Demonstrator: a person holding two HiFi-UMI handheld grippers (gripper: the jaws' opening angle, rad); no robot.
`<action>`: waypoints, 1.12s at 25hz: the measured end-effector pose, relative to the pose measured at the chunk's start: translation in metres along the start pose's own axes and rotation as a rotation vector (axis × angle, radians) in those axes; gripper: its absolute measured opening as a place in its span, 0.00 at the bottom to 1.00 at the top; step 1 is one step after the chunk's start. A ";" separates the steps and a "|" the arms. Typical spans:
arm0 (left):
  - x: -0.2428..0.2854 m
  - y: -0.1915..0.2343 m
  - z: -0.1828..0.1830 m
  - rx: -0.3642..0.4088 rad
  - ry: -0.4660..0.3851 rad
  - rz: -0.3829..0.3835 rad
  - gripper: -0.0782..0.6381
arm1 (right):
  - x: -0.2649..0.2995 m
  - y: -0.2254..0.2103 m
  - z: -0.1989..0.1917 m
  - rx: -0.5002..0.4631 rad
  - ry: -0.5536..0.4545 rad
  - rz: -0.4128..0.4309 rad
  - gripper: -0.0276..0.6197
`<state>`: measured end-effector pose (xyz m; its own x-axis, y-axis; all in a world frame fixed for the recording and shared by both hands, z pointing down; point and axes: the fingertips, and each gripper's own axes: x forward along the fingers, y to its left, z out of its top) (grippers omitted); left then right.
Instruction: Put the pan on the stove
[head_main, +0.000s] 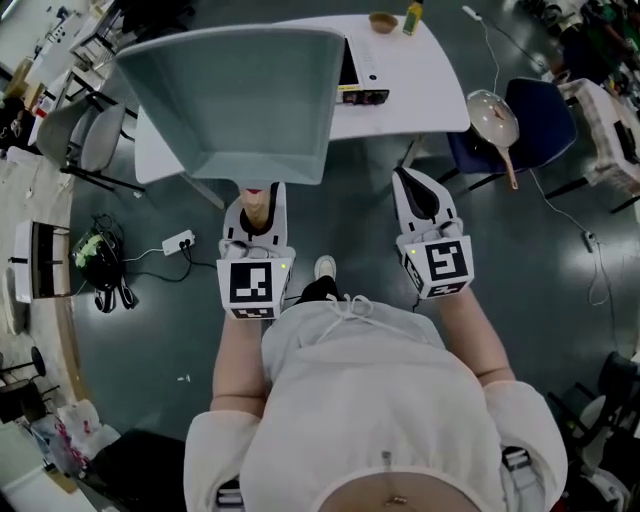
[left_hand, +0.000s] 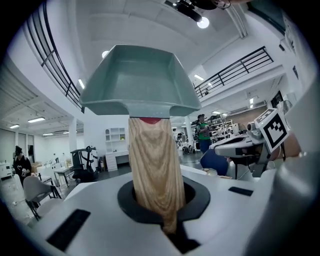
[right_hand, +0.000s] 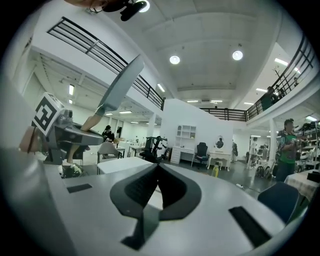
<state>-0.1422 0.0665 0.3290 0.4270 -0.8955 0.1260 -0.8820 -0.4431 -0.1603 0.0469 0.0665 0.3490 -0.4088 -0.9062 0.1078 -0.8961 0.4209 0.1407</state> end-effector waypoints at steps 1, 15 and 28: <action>0.013 0.009 -0.001 -0.006 0.001 -0.010 0.14 | 0.014 -0.002 0.001 -0.008 0.001 -0.003 0.05; 0.139 0.068 -0.018 -0.090 0.090 -0.036 0.14 | 0.147 -0.050 0.005 -0.002 0.018 -0.009 0.05; 0.246 0.065 -0.052 -0.150 0.251 0.068 0.14 | 0.256 -0.121 -0.014 -0.012 0.045 0.174 0.05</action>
<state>-0.1046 -0.1806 0.4007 0.3199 -0.8762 0.3606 -0.9346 -0.3544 -0.0321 0.0531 -0.2153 0.3736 -0.5494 -0.8169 0.1755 -0.8100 0.5723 0.1282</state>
